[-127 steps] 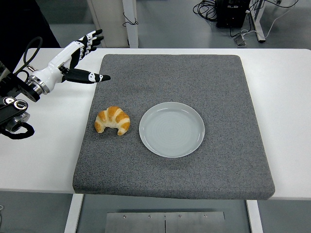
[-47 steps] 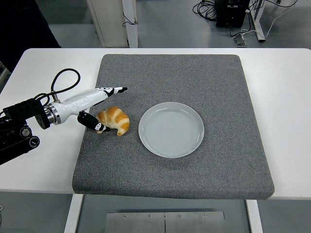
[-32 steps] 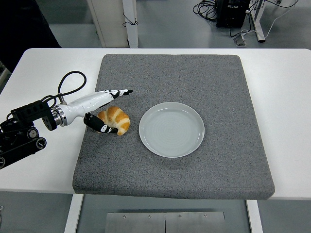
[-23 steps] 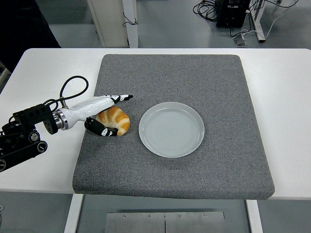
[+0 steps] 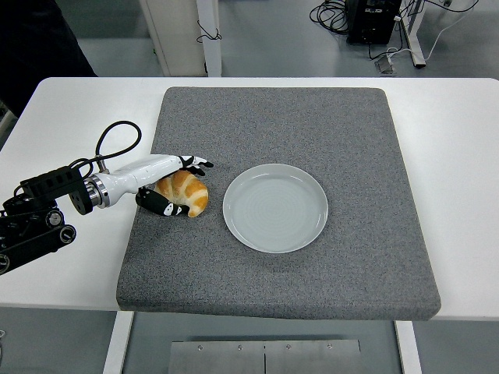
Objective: Place the bread on the plate
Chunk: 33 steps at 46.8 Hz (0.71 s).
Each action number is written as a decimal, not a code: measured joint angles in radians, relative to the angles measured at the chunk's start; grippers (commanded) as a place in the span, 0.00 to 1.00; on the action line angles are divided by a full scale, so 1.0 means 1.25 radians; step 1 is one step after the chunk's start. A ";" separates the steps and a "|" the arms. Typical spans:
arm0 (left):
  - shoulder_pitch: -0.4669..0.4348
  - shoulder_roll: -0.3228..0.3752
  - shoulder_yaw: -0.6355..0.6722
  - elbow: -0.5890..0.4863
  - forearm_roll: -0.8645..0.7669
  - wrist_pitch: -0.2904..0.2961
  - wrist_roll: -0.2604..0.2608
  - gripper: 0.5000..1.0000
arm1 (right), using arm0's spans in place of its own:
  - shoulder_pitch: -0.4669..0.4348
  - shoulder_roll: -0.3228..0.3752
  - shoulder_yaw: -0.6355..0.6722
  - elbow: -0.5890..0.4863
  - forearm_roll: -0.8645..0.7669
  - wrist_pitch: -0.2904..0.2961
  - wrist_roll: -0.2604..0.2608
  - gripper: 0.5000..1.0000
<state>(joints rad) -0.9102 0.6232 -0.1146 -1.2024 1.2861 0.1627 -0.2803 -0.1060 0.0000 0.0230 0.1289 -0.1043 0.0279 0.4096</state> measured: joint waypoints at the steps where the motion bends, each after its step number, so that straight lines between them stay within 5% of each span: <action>1: -0.001 0.000 0.000 0.000 -0.004 0.000 -0.001 0.44 | 0.000 0.000 0.000 0.000 0.000 0.000 0.000 1.00; 17: -0.004 0.001 0.001 0.000 -0.021 -0.003 -0.045 0.19 | 0.000 0.000 0.000 0.000 0.000 0.001 0.000 1.00; 33: -0.049 0.012 -0.009 0.000 -0.021 -0.007 -0.059 0.10 | 0.000 0.000 0.000 0.000 0.000 0.000 0.000 1.00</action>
<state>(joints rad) -0.9717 0.6385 -0.1262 -1.2027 1.2594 0.1535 -0.3538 -0.1059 0.0000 0.0230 0.1288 -0.1043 0.0285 0.4096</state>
